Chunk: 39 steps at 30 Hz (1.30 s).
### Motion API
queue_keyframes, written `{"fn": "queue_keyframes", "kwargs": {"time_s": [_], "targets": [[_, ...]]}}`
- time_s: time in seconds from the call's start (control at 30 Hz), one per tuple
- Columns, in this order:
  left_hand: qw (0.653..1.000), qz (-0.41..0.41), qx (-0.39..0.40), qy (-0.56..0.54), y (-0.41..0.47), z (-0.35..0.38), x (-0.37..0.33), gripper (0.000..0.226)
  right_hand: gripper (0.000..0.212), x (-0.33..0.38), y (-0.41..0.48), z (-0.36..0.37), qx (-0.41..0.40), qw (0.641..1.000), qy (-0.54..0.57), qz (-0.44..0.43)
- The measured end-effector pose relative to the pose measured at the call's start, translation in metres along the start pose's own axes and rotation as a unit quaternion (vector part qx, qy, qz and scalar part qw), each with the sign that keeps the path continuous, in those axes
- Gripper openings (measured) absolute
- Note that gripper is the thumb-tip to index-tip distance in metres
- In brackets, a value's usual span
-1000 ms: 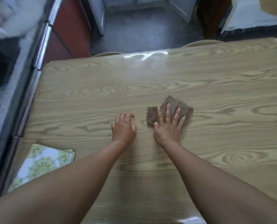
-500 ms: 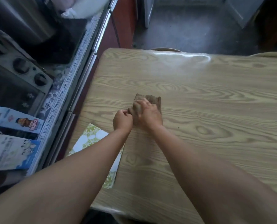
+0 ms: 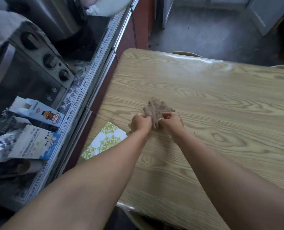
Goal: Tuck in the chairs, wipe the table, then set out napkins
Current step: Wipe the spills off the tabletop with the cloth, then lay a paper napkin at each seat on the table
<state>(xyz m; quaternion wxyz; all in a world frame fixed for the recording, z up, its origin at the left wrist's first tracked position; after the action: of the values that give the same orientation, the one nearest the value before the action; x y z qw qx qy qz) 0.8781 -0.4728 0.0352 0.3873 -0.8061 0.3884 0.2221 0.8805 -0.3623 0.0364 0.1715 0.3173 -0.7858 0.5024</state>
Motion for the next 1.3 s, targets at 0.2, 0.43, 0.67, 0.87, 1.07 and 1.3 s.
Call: {"fn": "queue_keyframes", "kwargs": {"time_s": [0.2, 0.43, 0.67, 0.87, 1.07, 1.3], "targets": [[0.990, 0.107, -0.078, -0.043, 0.010, -0.058, -0.008, 0.021, 0.038, 0.039, -0.029, 0.030, 0.032, 0.991, 0.056, -0.117], [0.984, 0.099, -0.111, -0.098, 0.023, -0.118, 0.022, 0.047, 0.064, 0.046, -0.046, 0.053, 0.120, 0.987, -0.019, -0.107], [0.992, 0.028, -0.126, -0.012, 0.013, -0.136, 0.087, 0.028, 0.040, 0.001, -0.061, 0.061, 0.082, 0.993, -0.080, -0.035], [0.993, -0.021, -0.072, 0.086, 0.006, -0.135, 0.138, 0.060, 0.043, -0.040, -0.076, 0.068, 0.056, 0.988, -0.133, 0.061], [0.995, -0.047, -0.059, 0.061, -0.011, -0.125, 0.146, 0.056, 0.044, -0.053, -0.091, 0.073, 0.038, 0.990, -0.108, 0.077], [0.995, -0.100, -0.022, 0.018, -0.032, -0.113, 0.150, 0.053, 0.043, -0.076, -0.103, 0.063, 0.070, 0.991, -0.070, 0.093]]}}
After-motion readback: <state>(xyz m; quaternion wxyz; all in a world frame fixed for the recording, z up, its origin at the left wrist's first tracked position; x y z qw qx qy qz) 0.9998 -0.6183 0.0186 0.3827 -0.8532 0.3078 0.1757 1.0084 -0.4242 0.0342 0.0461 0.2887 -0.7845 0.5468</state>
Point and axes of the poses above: each hand's wrist, its own y-axis towards the middle knuckle, its own z-axis out of the palm, x = y × z, the point moved 1 cm from there along y, towards the middle knuckle, and after that the axes turned 9 degrees about z, right-handed, at the moved point
